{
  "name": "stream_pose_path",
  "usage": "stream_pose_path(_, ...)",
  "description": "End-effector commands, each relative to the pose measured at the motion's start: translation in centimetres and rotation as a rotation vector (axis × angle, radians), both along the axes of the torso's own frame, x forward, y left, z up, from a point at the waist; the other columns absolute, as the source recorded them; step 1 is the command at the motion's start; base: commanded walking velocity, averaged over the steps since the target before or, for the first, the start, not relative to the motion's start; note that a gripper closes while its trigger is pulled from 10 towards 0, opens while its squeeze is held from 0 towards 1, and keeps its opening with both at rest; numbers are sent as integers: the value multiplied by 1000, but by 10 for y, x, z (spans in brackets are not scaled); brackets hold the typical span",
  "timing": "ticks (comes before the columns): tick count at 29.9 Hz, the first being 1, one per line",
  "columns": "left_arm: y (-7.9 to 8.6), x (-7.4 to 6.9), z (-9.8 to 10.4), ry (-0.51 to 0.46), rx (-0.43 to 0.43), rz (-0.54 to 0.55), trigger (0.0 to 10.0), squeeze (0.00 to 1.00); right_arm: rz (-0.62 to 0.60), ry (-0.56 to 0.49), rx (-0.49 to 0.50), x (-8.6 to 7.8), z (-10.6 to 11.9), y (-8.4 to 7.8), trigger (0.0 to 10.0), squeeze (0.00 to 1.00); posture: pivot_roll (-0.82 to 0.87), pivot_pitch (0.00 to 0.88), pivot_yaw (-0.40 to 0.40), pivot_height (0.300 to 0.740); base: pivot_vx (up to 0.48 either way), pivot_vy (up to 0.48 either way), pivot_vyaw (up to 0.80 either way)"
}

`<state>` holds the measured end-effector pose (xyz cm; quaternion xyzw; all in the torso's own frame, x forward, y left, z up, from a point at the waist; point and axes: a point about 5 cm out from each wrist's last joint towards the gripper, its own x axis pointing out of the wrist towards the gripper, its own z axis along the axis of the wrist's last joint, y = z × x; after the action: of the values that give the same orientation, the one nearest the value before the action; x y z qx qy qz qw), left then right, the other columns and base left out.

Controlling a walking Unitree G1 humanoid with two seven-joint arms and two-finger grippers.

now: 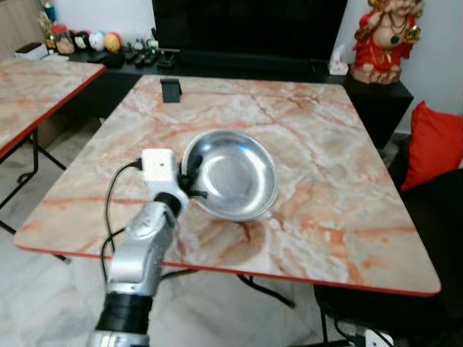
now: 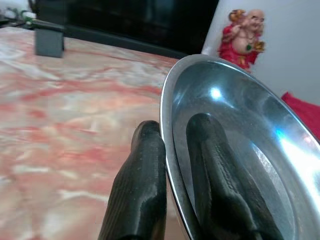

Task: Setting the table

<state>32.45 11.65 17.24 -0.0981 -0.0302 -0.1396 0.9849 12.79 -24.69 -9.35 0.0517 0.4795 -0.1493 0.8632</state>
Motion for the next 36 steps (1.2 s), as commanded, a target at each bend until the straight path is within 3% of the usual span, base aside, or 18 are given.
stream_pose_path(1, 6, 1, 4, -15, 2, 17, 10000, 0, 13, -5, -3, 3, 1, 1, 10000, 0, 96, 0, -58, 740, 0, -454, 0)
stream_pose_path(12, 12, 2, -11, 69, 12, -40, 10000, 0, 22, -5, -4, 4, 1, 1, 10000, 0, 94, 0, -56, 740, 0, -23, 0)
stream_pose_path(15, 19, 3, -17, 111, 43, -74, 10000, 0, 25, -5, -4, 4, 1, 2, 10000, 0, 91, 0, -51, 740, 0, 0, 0)
stream_pose_path(18, 39, 9, -20, 148, 31, -45, 10000, 0, 24, -6, -3, 4, 1, 2, 10000, 0, 92, 0, -48, 740, 0, 0, 0)
stream_pose_path(24, 66, 17, -23, 220, -90, 33, 10000, 0, 28, -4, -1, 4, 1, 3, 10000, 0, 95, 0, -46, 740, 0, 0, 0)
stream_pose_path(32, 63, 13, -42, 328, -203, 10, 10000, 0, 27, -4, -1, 4, 1, 3, 10000, 0, 93, 0, -47, 740, 0, 0, 0)
stream_pose_path(36, 62, 11, -45, 354, -205, -14, 10000, 0, 24, -5, -1, 4, 1, 3, 10000, 0, 90, 0, -47, 740, 0, 0, 0)
